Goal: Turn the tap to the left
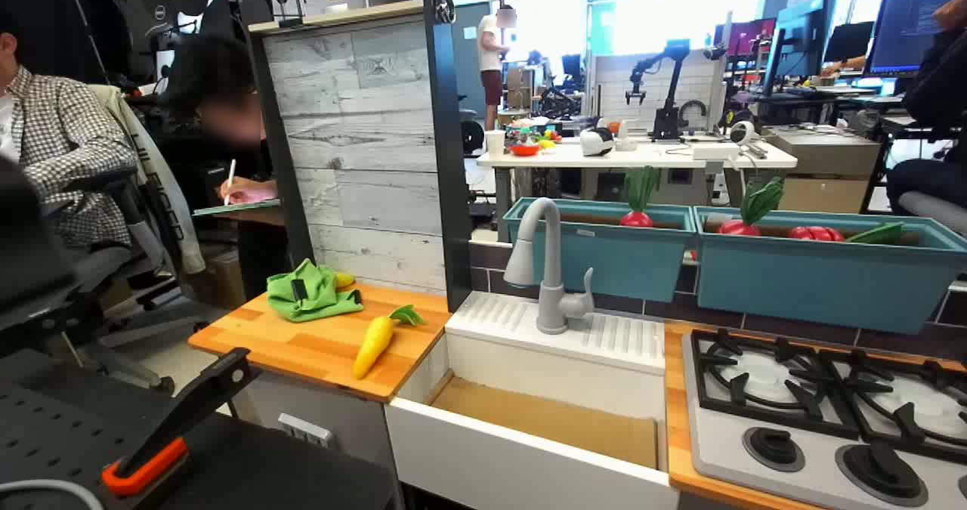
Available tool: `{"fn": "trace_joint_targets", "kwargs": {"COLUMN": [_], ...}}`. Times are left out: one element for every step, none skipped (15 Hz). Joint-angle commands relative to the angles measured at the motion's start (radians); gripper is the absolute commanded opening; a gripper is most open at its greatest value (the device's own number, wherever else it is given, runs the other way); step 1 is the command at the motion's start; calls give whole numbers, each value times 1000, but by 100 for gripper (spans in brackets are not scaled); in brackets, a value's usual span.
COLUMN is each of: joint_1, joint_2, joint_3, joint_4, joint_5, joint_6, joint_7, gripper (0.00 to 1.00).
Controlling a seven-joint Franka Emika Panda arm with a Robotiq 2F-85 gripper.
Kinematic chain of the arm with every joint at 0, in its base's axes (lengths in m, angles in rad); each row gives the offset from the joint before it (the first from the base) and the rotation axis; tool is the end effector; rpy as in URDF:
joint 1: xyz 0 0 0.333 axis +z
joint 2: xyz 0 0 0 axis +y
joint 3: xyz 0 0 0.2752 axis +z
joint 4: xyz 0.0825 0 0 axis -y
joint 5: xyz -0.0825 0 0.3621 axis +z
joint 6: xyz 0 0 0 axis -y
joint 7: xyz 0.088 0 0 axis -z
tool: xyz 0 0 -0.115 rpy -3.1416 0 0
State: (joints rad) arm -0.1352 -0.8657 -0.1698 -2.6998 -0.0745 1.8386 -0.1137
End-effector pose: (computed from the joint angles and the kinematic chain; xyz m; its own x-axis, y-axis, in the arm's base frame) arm 0.2902 -0.0941 0.4413 0.9937 -0.1121 0.0057 -0.1116 -0.9921 -0.0569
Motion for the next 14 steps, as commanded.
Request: {"fn": "trace_joint_targets", "kwargs": {"joint_1": [-1, -1, -1, -1, -1, -1, -1, -1, -1, -1, -4, -9, -12, -15], "joint_2": [1, 1, 1, 1, 1, 1, 1, 1, 1, 1, 8, 31, 47, 80], "joint_3": [1, 1, 1, 1, 1, 1, 1, 1, 1, 1, 0, -6, -11, -19], "joint_4": [2, 2, 2, 2, 2, 2, 2, 2, 2, 2, -8, -10, -15, -14], "joint_5": [1, 1, 1, 1, 1, 1, 1, 1, 1, 1, -5, -7, -10, -14], "joint_6": [-2, -2, -2, -2, -2, -2, -2, -2, -2, -2, 30, 63, 100, 140], "joint_7": [-1, -1, -1, -1, -1, -1, -1, -1, -1, -1, 0, 5, 6, 3], "gripper": [100, 100, 100, 100, 100, 100, 100, 100, 100, 100, 100, 100, 100, 100]}}
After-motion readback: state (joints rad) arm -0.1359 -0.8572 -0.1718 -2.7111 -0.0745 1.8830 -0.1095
